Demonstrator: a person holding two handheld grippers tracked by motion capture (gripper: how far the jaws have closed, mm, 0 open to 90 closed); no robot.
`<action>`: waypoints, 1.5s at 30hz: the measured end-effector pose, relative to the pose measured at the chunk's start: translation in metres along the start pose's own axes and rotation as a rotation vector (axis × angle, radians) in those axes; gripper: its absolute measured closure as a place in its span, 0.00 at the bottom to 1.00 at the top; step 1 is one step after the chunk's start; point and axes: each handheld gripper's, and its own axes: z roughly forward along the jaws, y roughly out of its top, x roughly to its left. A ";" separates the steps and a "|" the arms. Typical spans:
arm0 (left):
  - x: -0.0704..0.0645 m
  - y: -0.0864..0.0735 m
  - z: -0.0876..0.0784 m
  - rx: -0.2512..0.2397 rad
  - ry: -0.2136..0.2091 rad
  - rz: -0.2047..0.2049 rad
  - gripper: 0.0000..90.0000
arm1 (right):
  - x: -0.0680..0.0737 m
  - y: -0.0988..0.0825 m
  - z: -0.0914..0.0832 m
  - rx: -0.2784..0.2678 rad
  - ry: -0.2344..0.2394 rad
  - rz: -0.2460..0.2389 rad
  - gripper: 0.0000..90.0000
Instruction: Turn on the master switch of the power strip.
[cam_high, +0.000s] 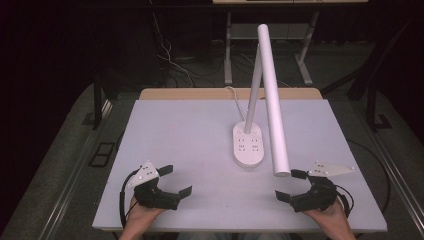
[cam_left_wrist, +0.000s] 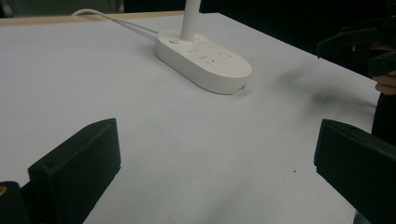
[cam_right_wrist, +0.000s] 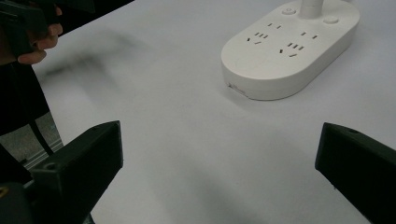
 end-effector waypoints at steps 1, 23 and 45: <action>0.000 0.000 0.000 0.005 -0.001 0.001 0.00 | 0.000 0.000 0.000 0.000 0.001 0.002 0.00; -0.001 0.001 -0.001 0.058 -0.012 0.004 0.00 | -0.003 0.000 -0.001 -0.003 0.005 0.007 0.00; -0.003 0.016 -0.001 0.127 -0.036 0.015 0.00 | -0.003 0.000 0.000 0.008 0.009 0.005 0.00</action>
